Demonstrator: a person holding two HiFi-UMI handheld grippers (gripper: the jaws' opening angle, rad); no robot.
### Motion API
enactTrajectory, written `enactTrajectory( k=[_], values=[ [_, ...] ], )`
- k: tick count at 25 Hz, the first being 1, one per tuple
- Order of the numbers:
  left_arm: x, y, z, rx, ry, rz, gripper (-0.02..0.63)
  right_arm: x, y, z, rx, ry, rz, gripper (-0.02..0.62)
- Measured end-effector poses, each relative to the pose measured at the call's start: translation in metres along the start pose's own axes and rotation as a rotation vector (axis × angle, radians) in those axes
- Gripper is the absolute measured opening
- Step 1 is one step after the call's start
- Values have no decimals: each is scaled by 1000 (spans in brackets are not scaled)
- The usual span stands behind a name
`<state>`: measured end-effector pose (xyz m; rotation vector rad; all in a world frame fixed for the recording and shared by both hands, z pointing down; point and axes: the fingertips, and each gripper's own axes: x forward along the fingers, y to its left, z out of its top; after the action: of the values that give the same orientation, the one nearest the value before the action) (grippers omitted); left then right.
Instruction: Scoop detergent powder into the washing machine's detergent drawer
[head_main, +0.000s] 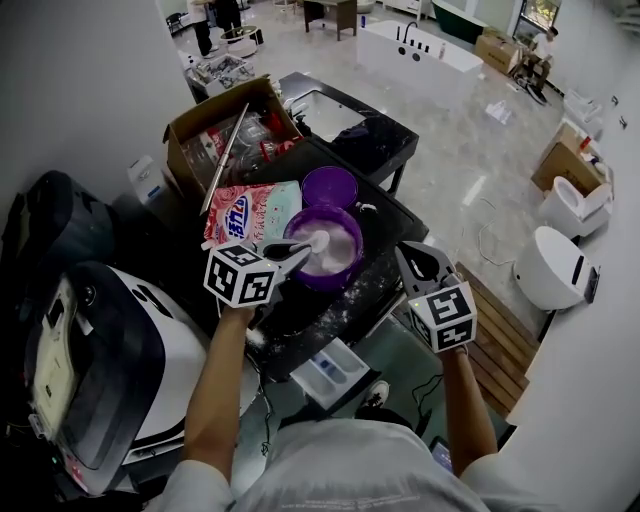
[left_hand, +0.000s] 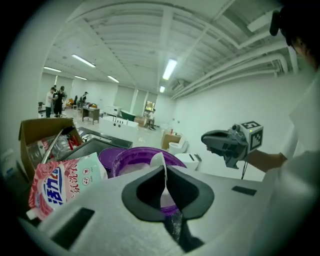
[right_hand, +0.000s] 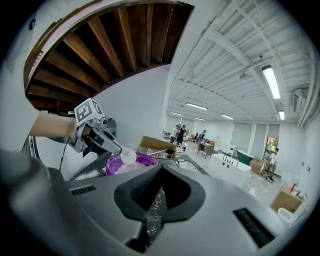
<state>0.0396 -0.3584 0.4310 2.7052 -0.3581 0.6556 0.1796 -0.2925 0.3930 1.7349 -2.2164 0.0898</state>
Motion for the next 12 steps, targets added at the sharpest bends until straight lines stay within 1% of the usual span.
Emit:
enactTrajectory(
  k=[2, 7, 10, 12],
  values=[
    [-7, 5, 5, -36, -58, 20, 15, 1, 4, 3, -11, -2, 2, 5],
    [-27, 14, 18, -55, -155, 79, 15, 3, 11, 20, -41, -29, -8, 5],
    [-39, 16, 27, -84, -217, 91, 15, 5, 16, 34, -54, -53, -14, 5],
    [-48, 15, 32, -114, -261, 80, 15, 8, 20, 42, -63, -65, -17, 5]
  ],
)
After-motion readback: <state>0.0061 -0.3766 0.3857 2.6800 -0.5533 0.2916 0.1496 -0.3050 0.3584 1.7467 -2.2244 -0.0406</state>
